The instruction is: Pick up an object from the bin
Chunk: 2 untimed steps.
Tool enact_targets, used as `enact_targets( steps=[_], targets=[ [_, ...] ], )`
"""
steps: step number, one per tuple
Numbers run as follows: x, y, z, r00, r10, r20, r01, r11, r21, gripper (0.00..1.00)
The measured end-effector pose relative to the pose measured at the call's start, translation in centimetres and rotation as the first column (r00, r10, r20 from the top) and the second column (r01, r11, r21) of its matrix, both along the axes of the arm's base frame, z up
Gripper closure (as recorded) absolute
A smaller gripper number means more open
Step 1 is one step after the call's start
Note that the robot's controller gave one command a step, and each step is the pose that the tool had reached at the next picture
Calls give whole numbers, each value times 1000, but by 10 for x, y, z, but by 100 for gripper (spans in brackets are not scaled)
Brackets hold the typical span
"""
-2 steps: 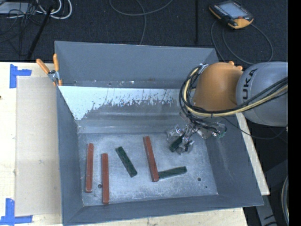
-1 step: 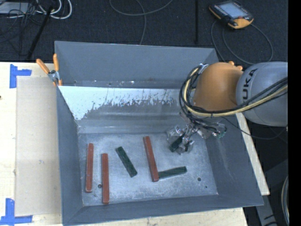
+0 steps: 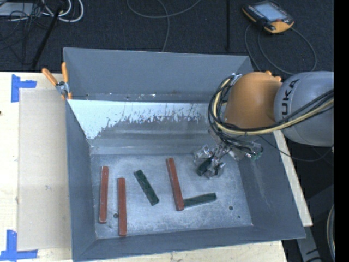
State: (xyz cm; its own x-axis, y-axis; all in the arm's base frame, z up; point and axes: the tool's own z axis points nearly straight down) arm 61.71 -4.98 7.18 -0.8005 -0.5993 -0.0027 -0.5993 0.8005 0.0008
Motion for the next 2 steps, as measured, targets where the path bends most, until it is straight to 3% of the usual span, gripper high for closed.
enact_targets(
  steps=[2],
  targets=[
    [-3,1,27,1000,0,-10,0,1000,0,100]
  ],
)
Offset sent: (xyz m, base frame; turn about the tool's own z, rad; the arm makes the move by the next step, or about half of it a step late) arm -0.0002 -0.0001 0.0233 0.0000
